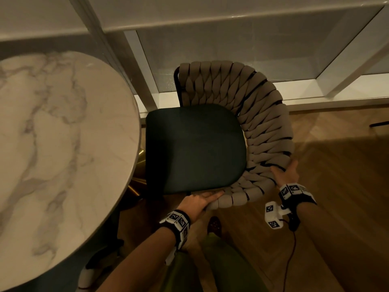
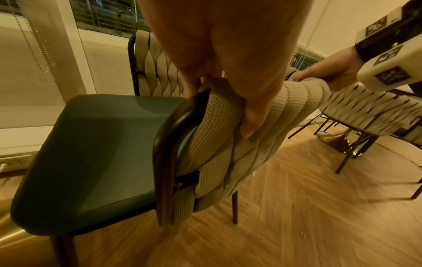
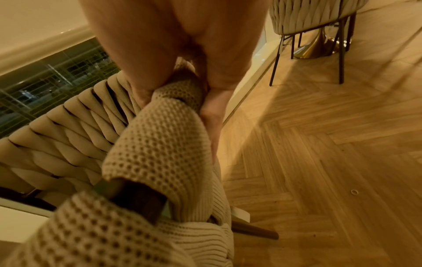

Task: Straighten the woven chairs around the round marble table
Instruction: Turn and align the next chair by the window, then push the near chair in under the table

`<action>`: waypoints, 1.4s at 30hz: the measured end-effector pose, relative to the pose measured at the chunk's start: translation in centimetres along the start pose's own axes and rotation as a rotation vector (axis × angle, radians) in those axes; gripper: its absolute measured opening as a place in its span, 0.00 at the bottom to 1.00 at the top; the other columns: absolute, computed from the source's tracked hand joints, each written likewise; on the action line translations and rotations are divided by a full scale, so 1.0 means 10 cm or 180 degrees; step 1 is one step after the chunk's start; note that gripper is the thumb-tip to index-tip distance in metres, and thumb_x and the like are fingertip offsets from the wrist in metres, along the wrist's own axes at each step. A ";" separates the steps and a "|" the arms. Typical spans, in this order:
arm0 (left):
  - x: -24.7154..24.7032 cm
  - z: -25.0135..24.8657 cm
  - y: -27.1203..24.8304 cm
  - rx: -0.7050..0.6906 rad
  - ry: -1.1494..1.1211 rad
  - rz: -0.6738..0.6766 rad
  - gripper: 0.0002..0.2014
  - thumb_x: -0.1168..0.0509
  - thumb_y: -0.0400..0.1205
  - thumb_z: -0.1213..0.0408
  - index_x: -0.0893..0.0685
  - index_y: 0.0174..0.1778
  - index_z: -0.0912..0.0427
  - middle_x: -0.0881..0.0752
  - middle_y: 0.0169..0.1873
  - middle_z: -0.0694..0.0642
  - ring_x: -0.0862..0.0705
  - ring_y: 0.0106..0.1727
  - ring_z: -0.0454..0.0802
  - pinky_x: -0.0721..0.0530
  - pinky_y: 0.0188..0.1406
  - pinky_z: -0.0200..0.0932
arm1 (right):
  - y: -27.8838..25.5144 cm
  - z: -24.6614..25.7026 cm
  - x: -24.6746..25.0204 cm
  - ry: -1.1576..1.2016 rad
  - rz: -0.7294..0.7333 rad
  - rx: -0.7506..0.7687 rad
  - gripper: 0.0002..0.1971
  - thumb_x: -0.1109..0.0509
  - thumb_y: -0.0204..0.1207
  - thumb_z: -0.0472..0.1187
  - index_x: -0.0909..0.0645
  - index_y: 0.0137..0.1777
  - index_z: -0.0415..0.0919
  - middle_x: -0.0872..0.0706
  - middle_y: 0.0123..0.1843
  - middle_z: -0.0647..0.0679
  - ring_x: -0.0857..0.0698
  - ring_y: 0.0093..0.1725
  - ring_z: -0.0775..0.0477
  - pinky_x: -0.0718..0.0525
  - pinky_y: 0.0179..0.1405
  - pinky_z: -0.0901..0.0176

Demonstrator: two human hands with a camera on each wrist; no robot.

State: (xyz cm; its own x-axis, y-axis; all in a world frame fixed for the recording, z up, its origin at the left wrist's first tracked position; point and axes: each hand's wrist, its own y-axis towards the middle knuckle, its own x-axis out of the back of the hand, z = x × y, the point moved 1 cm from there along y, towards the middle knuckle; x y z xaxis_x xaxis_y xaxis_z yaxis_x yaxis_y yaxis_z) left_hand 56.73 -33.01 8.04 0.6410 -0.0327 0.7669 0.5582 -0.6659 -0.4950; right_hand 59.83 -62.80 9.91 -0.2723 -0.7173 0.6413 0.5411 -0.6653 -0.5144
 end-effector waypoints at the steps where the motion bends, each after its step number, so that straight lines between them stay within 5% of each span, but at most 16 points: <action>1: 0.00 -0.02 -0.02 0.0033 -0.0035 -0.0036 0.40 0.38 0.82 0.67 0.55 0.82 0.39 0.34 0.80 0.52 0.26 0.74 0.59 0.22 0.70 0.59 | -0.02 0.01 0.01 -0.0008 -0.0008 0.0009 0.33 0.28 0.75 0.40 0.41 0.76 0.40 0.24 0.70 0.27 0.21 0.64 0.25 0.19 0.56 0.39; 5: -0.02 -0.09 -0.20 0.0281 -0.0218 -0.0257 0.35 0.39 0.84 0.57 0.51 0.83 0.42 0.32 0.78 0.57 0.30 0.74 0.61 0.27 0.72 0.59 | -0.14 0.01 0.03 -0.0187 -0.0068 -0.0089 0.38 0.28 0.76 0.42 0.45 0.80 0.39 0.28 0.73 0.27 0.24 0.68 0.24 0.21 0.62 0.36; 11: -0.12 0.01 -1.11 0.0642 -0.0757 -0.0936 0.30 0.40 0.84 0.58 0.43 0.82 0.46 0.35 0.80 0.53 0.36 0.79 0.55 0.33 0.78 0.55 | -0.84 -0.05 -0.12 -0.0187 -0.0160 -0.0247 0.37 0.30 0.77 0.42 0.47 0.80 0.38 0.29 0.73 0.25 0.23 0.65 0.23 0.21 0.55 0.38; 18: -0.49 0.72 -2.97 0.0998 -0.1432 -0.1868 0.24 0.37 0.82 0.55 0.32 0.76 0.43 0.26 0.73 0.49 0.29 0.74 0.44 0.29 0.77 0.46 | -2.25 -0.31 -0.74 -0.0275 0.0054 0.0008 0.35 0.31 0.79 0.42 0.47 0.80 0.38 0.29 0.74 0.26 0.25 0.68 0.23 0.23 0.63 0.36; 24: -0.91 1.59 -4.76 0.1339 -0.1247 -0.2442 0.22 0.32 0.79 0.60 0.24 0.70 0.52 0.19 0.65 0.53 0.22 0.67 0.49 0.26 0.70 0.41 | -3.59 -0.66 -1.69 -0.0308 0.0476 0.0360 0.38 0.30 0.78 0.40 0.48 0.82 0.45 0.31 0.77 0.29 0.29 0.74 0.27 0.28 0.71 0.36; 29: -1.41 2.38 -6.06 0.2595 -0.0951 -0.2081 0.27 0.28 0.76 0.62 0.26 0.71 0.59 0.21 0.67 0.63 0.22 0.66 0.64 0.20 0.65 0.61 | -4.58 -0.92 -2.47 -0.0491 0.1040 0.0711 0.38 0.29 0.77 0.42 0.47 0.81 0.46 0.29 0.77 0.31 0.28 0.74 0.29 0.29 0.72 0.40; 35: -1.99 2.88 -7.18 0.4177 -0.1173 -0.1418 0.33 0.31 0.78 0.59 0.37 0.76 0.65 0.33 0.75 0.69 0.31 0.72 0.71 0.25 0.69 0.66 | -5.48 -1.22 -2.97 -0.0817 0.1527 0.1030 0.39 0.28 0.75 0.48 0.45 0.80 0.45 0.29 0.76 0.32 0.27 0.73 0.30 0.27 0.68 0.44; 42: -2.64 2.83 -7.51 0.4723 -0.1636 -0.1305 0.33 0.35 0.81 0.66 0.44 0.79 0.65 0.44 0.80 0.69 0.40 0.77 0.72 0.31 0.75 0.66 | -5.84 -1.48 -3.23 -0.1031 0.1654 0.1211 0.47 0.25 0.72 0.36 0.53 0.82 0.39 0.26 0.73 0.28 0.23 0.68 0.26 0.22 0.65 0.41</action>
State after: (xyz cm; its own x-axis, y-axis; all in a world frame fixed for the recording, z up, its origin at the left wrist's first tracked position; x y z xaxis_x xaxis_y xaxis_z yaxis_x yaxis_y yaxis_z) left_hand 12.77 38.97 13.36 0.2580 0.3983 0.8802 0.5216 0.7095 -0.4739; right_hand 25.24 -3.83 10.80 0.3133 -0.7850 0.5345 0.7924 -0.0941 -0.6028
